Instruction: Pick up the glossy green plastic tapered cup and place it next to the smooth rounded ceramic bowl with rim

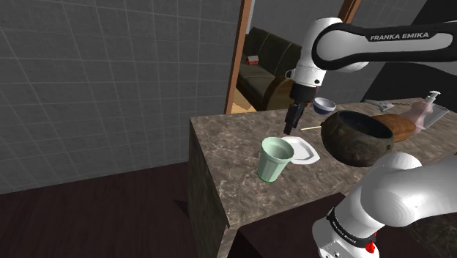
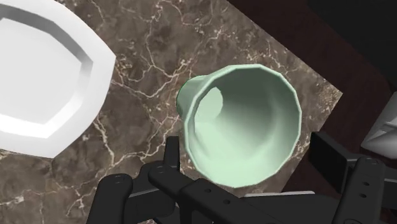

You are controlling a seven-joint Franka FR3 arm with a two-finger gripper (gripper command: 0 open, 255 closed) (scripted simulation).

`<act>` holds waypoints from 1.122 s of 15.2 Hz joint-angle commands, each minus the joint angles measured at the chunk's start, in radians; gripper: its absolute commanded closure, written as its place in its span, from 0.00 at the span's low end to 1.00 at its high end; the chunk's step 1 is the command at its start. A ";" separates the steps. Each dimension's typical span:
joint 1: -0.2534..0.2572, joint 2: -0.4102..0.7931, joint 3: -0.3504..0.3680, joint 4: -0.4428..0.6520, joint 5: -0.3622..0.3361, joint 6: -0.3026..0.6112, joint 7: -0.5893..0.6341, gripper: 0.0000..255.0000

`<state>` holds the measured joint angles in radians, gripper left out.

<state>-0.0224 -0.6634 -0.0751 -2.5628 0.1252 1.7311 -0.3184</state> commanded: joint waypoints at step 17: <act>0.013 0.204 -0.082 -0.114 0.057 0.263 -0.148 0.00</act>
<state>-0.0091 -0.4589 -0.1567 -2.6759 0.1817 1.9931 -0.4662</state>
